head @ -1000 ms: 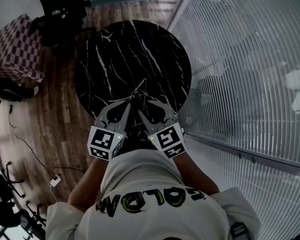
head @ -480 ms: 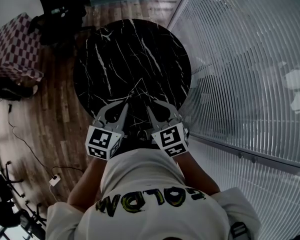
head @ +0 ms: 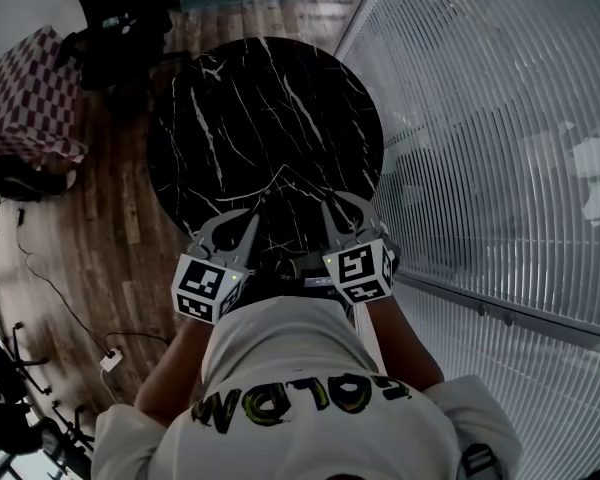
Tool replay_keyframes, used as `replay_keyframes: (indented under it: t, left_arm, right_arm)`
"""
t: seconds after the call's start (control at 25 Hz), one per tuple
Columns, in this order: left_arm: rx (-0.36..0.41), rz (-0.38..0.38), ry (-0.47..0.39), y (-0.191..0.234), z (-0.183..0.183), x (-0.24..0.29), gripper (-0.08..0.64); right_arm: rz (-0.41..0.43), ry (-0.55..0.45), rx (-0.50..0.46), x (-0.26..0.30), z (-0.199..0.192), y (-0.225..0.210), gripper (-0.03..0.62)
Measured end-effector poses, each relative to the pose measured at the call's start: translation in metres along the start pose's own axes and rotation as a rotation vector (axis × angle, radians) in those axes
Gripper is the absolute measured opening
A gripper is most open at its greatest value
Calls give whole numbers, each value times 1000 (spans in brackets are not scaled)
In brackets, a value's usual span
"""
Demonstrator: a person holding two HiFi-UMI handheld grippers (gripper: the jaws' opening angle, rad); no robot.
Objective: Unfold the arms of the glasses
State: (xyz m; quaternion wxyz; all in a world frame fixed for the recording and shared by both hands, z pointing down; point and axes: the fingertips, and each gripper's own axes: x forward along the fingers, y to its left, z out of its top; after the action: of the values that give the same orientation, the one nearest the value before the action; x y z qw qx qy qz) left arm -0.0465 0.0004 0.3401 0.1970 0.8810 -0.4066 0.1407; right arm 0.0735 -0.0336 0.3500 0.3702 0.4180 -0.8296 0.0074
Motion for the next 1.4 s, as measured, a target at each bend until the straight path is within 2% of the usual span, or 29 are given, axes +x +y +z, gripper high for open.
replay_keyframes:
  t: [0.12,0.36,0.44,0.72,0.88,1.12,1.28,1.4]
  left_arm:
    - [-5,4,5,0,-1,2,5]
    - [-28,38,23,7,-4,0,6]
    - [-25,47,28,11,-5,3,5]
    - [-45,50,76,15,-26,10,5]
    - [-45,49,93,24,-46,24,5]
    - [-88,47,122,33,-82,40,5]
    - [-115,50,144,42,-118,54,5]
    - [-124,50,155,48,-141,67,5]
  right_arm:
    - [10,1,-13,2,-1,3,48]
    - [45,-38,23,0,2,10,91]
    - [59,-70,32,1,6,10,112]
    - [134,-207,116,-4,12,23,114]
    - [147,-234,135,9,2,29,112]
    - [200,-260,152,18,-14,46,94]
    - [235,-223,164,34,-43,64,92]
    - [234,-232,207,47,-57,71,91]
